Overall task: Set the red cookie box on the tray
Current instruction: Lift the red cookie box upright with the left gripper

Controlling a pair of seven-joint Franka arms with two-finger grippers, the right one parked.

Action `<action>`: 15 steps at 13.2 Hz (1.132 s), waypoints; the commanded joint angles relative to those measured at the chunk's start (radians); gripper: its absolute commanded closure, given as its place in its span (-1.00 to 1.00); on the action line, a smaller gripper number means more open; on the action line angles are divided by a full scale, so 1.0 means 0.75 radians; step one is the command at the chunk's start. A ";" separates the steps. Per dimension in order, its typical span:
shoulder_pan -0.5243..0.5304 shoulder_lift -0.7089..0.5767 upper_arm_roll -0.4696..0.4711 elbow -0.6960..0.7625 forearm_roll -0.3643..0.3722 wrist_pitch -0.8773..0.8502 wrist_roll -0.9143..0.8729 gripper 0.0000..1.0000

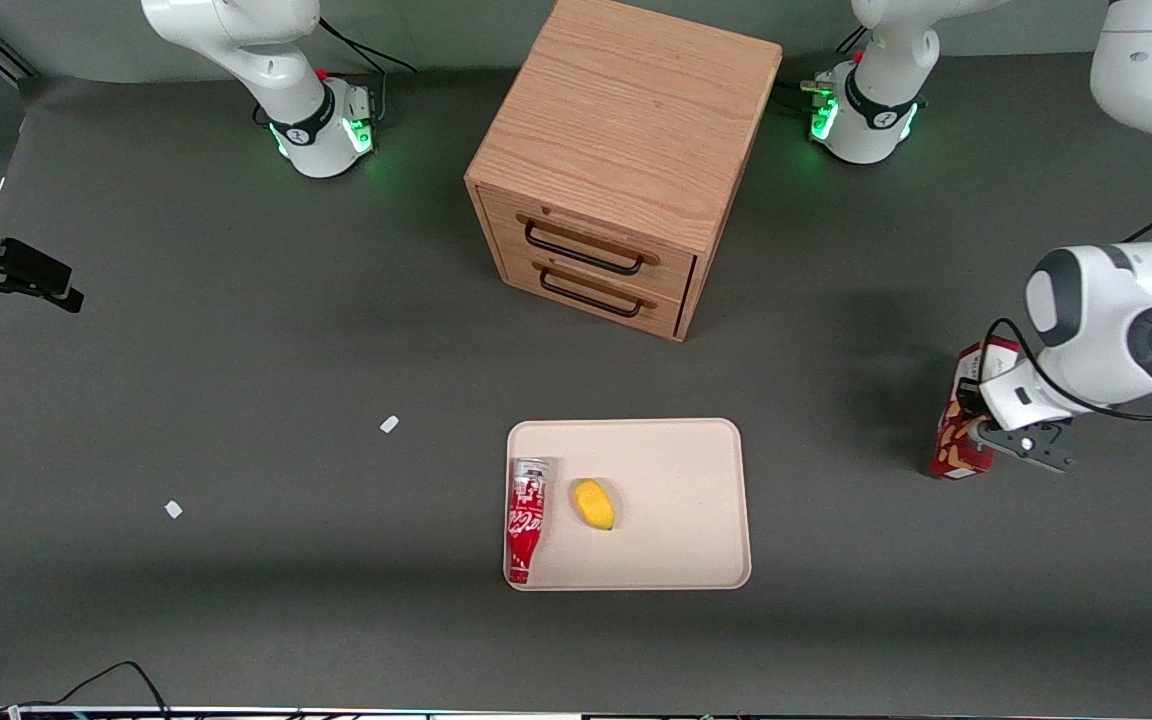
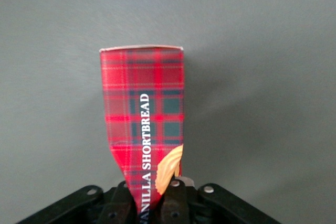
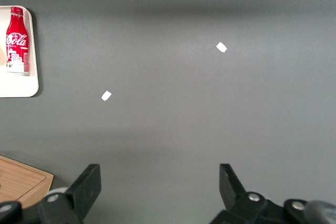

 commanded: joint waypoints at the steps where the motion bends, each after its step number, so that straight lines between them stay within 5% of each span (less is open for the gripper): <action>1: -0.025 -0.076 0.009 0.184 -0.039 -0.272 -0.013 1.00; 6: -0.102 -0.068 0.003 0.616 -0.078 -0.738 -0.141 1.00; 8: -0.141 -0.037 -0.007 0.757 -0.163 -0.912 -0.266 1.00; 10: -0.188 0.008 -0.009 0.882 -0.231 -1.006 -0.379 1.00; 15: -0.335 0.220 -0.089 1.230 -0.227 -1.079 -0.667 1.00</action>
